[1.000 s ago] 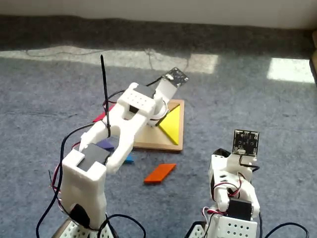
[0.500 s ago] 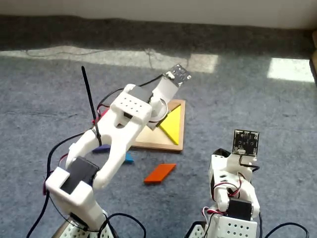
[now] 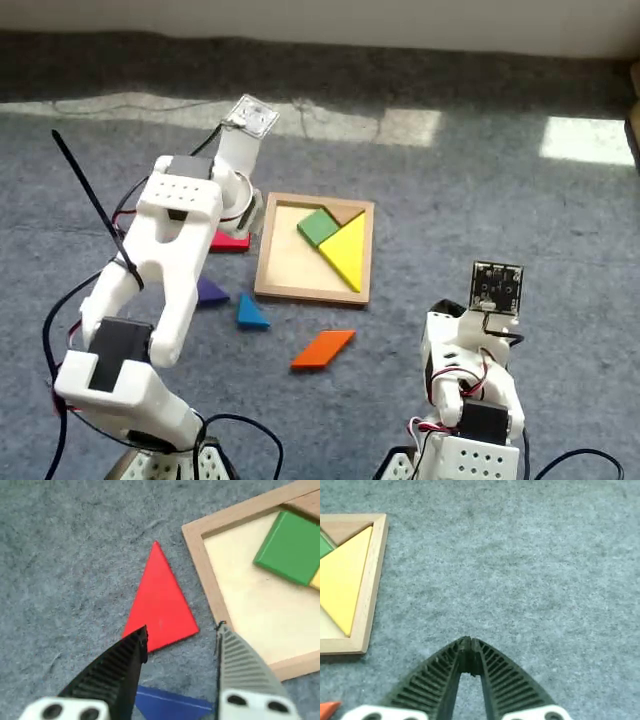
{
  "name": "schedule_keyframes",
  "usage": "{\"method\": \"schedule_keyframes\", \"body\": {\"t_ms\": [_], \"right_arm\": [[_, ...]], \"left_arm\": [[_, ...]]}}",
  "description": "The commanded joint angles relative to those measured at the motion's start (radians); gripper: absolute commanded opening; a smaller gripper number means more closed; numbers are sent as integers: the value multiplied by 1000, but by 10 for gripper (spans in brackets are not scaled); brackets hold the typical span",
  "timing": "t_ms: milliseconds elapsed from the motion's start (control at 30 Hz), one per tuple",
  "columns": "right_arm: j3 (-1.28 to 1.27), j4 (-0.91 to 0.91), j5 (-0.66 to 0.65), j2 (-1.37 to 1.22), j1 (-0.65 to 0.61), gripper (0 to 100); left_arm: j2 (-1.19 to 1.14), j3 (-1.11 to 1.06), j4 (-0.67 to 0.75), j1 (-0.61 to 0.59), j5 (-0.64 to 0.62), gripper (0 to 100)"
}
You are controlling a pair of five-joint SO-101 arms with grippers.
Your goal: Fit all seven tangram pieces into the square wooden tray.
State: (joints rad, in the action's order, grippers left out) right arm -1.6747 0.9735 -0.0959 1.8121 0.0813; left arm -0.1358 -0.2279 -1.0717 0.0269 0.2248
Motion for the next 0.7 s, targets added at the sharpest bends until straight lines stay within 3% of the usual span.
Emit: {"method": "schedule_keyframes", "body": {"t_ms": [0,400,667], "right_arm": [[-145,2,-9,-5,10,8],[-145,1,-9,-5,8,8],[-145,-1,-9,-5,8,8]], "left_arm": [[-27,59,-26,-30,120,279],[-354,529,-322,-59,359,281],[-533,731,-348,-84,420,281]]}}
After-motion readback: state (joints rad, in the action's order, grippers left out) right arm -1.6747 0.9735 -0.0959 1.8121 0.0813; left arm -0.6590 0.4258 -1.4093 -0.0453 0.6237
